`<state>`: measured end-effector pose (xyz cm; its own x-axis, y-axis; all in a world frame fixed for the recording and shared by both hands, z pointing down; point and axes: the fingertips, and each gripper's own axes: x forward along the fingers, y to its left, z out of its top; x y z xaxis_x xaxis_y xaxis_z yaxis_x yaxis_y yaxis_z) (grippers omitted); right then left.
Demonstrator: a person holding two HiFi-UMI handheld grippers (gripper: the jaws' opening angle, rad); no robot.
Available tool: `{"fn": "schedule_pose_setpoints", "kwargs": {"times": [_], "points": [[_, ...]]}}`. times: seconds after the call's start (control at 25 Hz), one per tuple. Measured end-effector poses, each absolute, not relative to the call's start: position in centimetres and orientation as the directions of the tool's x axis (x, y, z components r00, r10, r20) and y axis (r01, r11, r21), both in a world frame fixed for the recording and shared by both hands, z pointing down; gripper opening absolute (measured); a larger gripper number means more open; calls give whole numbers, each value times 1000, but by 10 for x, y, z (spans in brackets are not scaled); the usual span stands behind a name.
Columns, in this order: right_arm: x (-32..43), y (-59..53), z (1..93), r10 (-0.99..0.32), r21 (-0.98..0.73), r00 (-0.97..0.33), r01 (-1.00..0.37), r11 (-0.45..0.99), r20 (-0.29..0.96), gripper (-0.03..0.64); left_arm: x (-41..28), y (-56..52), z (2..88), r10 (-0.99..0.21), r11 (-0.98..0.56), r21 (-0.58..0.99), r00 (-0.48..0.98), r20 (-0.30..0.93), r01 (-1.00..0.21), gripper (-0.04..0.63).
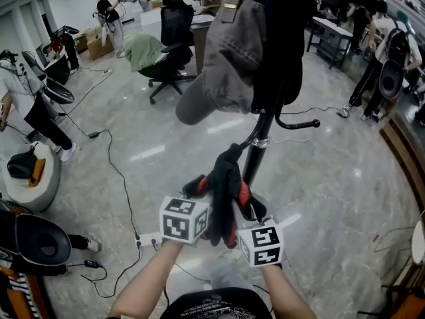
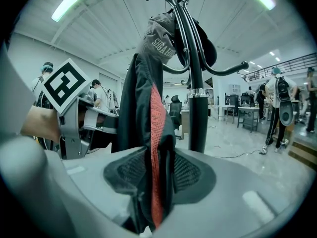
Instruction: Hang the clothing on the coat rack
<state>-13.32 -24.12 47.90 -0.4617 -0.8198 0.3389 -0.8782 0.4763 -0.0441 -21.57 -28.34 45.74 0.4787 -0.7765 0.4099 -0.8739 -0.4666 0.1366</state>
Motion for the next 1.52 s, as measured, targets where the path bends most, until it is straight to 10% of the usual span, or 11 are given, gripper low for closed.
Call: {"fn": "schedule_pose_setpoints", "kwargs": {"times": [1.52], "points": [[-132,-209,459,-822,-40,-466,-876,480,327,155,-228,-242,440,-816,-428,138,448,366,-893,133]]}}
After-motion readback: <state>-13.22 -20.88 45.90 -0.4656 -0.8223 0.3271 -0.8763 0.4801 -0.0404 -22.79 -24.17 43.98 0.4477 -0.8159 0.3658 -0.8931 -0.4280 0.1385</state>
